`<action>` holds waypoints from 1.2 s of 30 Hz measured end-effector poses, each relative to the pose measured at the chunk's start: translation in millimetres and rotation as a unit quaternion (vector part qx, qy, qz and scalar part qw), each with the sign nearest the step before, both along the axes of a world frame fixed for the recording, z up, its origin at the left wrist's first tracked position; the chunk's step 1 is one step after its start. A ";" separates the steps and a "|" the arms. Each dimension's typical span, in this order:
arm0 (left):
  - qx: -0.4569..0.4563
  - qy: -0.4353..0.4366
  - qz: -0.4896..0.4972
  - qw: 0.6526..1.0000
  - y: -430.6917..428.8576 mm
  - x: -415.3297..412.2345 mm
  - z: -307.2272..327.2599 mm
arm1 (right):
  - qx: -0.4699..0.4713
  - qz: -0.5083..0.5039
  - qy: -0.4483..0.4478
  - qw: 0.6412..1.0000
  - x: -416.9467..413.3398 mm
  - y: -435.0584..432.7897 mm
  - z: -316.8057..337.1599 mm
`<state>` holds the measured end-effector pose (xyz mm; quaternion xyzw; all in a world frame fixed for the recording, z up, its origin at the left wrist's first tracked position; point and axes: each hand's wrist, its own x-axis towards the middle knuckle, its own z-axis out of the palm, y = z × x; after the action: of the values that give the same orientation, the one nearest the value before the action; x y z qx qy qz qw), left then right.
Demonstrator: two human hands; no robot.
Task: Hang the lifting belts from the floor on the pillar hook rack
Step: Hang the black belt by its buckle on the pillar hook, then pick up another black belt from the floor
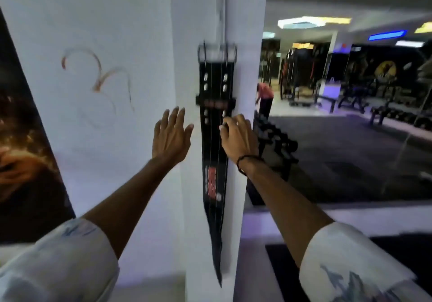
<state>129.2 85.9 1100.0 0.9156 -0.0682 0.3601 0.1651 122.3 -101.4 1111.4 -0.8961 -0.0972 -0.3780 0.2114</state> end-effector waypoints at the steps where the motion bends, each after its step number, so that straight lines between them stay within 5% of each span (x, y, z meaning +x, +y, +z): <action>1: -0.013 0.028 0.000 1.000 4.6 -4.9 -34.7 | -0.001 0.011 0.021 1.000 -3.8 5.0 -34.6; 5: -0.033 0.200 0.017 0.979 19.3 -38.6 -196.9 | -0.006 0.050 0.187 0.981 -24.4 23.3 -198.7; 13: -0.057 0.430 0.056 0.899 40.6 -94.5 -555.3 | -0.026 0.093 0.476 0.874 -75.6 55.0 -560.1; 24: -0.101 0.535 0.072 0.836 67.7 -162.6 -1026.8 | -0.013 0.132 0.581 0.803 -130.0 95.4 -1009.8; 31: -0.116 0.567 0.075 0.812 51.6 -153.7 -1170.1 | 0.038 0.135 0.610 0.780 -132.8 108.5 -1134.7; 36: -0.109 0.578 0.092 0.803 49.0 -147.4 -1164.3 | 0.087 0.110 0.625 0.768 -129.2 100.2 -1124.3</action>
<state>-18.2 134.9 -64.3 0.9320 0.1644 -0.2175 0.2388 -7.0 -1.2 -12.8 -0.8952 -0.0083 0.2843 0.3431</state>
